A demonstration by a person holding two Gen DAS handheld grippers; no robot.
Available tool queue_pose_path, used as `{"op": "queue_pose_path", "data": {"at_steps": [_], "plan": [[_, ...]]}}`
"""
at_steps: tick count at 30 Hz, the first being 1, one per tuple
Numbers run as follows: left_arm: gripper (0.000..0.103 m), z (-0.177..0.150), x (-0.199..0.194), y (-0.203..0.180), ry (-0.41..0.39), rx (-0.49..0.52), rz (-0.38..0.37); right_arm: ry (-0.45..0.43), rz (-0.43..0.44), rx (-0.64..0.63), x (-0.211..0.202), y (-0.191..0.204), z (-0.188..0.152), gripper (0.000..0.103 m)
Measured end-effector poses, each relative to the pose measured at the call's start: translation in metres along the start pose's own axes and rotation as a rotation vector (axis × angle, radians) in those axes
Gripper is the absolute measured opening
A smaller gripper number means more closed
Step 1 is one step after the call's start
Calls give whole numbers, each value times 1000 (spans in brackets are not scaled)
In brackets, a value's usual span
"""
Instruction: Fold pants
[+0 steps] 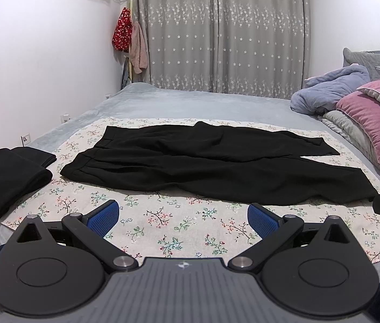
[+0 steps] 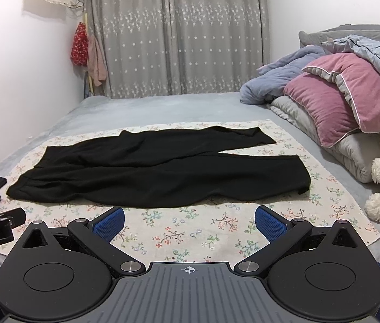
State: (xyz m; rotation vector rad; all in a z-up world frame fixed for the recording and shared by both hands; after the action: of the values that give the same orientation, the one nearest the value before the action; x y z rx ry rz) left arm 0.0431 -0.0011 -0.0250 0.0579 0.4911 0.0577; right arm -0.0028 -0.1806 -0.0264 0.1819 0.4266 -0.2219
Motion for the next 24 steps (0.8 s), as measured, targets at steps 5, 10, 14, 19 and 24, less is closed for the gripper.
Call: {"op": "queue_pose_path", "data": {"at_steps": [5, 10, 14, 19, 24], "plan": [[101, 0, 0, 1, -1, -8, -11, -3, -9, 9, 0, -4, 1, 103], [101, 1, 0, -1, -2, -2, -16, -3, -8, 9, -1, -4, 2, 103], [101, 1, 1, 0, -2, -4, -12, -3, -10, 8, 0, -5, 2, 103], [101, 1, 2, 0, -2, -5, -13, -3, -9, 7, 0, -5, 2, 103], [101, 0, 2, -1, -4, -1, -14, -3, -9, 5, 0, -5, 2, 103]]}}
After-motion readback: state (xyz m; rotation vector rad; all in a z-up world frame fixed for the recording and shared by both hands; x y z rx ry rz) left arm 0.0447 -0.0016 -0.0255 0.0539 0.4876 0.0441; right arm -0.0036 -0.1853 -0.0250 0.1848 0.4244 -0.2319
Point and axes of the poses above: each gripper's, at about its wrist camera, not at the fingertips, and x roughly the way its jaws point, y to its left, z to its top, the point moved 5 cm from there along x, roughly the way its jaws point, and after that the axes turned 6 degrees about z, right-handed, at the moved point
